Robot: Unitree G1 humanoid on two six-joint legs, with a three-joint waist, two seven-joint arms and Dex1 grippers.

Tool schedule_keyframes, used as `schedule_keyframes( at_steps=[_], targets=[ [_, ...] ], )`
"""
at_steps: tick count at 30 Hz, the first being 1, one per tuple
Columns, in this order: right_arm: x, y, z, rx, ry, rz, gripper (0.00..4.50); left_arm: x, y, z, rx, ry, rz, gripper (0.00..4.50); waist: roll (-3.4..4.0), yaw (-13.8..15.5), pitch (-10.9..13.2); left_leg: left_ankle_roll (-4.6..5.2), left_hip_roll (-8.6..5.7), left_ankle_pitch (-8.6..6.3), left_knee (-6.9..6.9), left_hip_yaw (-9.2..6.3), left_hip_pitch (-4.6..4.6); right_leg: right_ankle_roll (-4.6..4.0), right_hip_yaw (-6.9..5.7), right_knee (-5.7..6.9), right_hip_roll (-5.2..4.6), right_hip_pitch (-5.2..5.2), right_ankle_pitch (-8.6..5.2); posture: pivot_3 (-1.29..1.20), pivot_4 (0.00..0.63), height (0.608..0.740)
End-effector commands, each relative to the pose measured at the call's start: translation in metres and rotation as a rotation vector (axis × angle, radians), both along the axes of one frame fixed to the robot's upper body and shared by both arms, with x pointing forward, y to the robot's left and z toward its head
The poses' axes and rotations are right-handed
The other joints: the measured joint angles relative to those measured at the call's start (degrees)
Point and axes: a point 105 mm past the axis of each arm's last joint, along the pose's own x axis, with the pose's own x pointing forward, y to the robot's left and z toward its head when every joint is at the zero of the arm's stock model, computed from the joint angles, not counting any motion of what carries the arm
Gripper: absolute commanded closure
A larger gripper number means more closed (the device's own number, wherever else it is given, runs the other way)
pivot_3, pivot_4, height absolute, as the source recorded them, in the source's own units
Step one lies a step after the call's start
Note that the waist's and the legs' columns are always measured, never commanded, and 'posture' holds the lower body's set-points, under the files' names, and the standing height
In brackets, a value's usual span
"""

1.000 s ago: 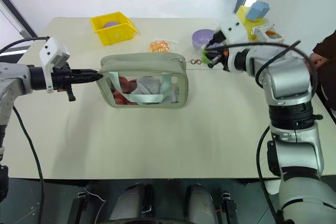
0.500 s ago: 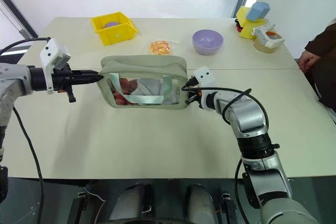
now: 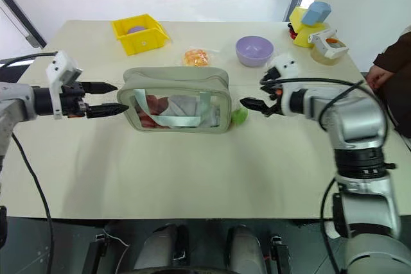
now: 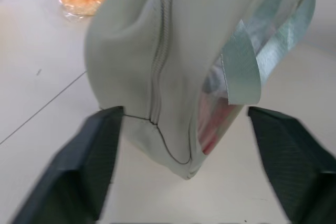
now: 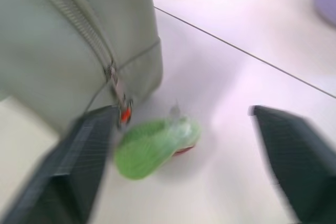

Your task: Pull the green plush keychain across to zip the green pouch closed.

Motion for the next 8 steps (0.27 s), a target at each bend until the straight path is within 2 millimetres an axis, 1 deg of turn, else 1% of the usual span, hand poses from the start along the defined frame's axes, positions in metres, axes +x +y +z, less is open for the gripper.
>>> schedule_keyframes(
  at_steps=[1,3,5,8],
  targets=[
    [-0.028,0.018,0.032,0.014,-0.055,0.192,0.00,-0.009,0.010,0.025,-0.054,-0.049,0.020,0.03,0.01,-0.30,-0.01,0.00,0.02,0.00,0.00,-0.02,0.03,0.00,0.01,0.00,0.00,-0.01,0.00,0.00,0.150,0.739],
    [-0.041,0.029,0.045,0.050,-0.070,0.277,0.00,-0.010,0.015,0.029,-0.069,-0.056,0.053,0.03,0.01,-0.44,-0.01,0.00,0.03,0.00,-0.03,-0.07,0.07,-0.01,0.03,0.00,0.00,-0.03,0.00,0.00,0.150,0.739],
    [-0.049,0.041,0.054,0.062,-0.106,0.340,0.00,-0.012,0.019,0.030,-0.071,-0.059,0.075,0.03,0.01,-0.37,-0.01,-0.01,0.04,0.00,-0.02,-0.09,0.07,-0.01,0.04,0.01,0.01,-0.04,0.00,0.00,0.150,0.739],
    [-0.053,0.053,0.062,0.076,-0.139,0.369,0.00,-0.014,0.019,0.030,-0.070,-0.065,0.081,0.03,0.01,-0.20,-0.01,-0.01,0.04,0.00,-0.02,-0.09,0.06,-0.01,0.04,0.02,0.01,-0.03,0.00,0.00,0.150,0.739]
  ],
)
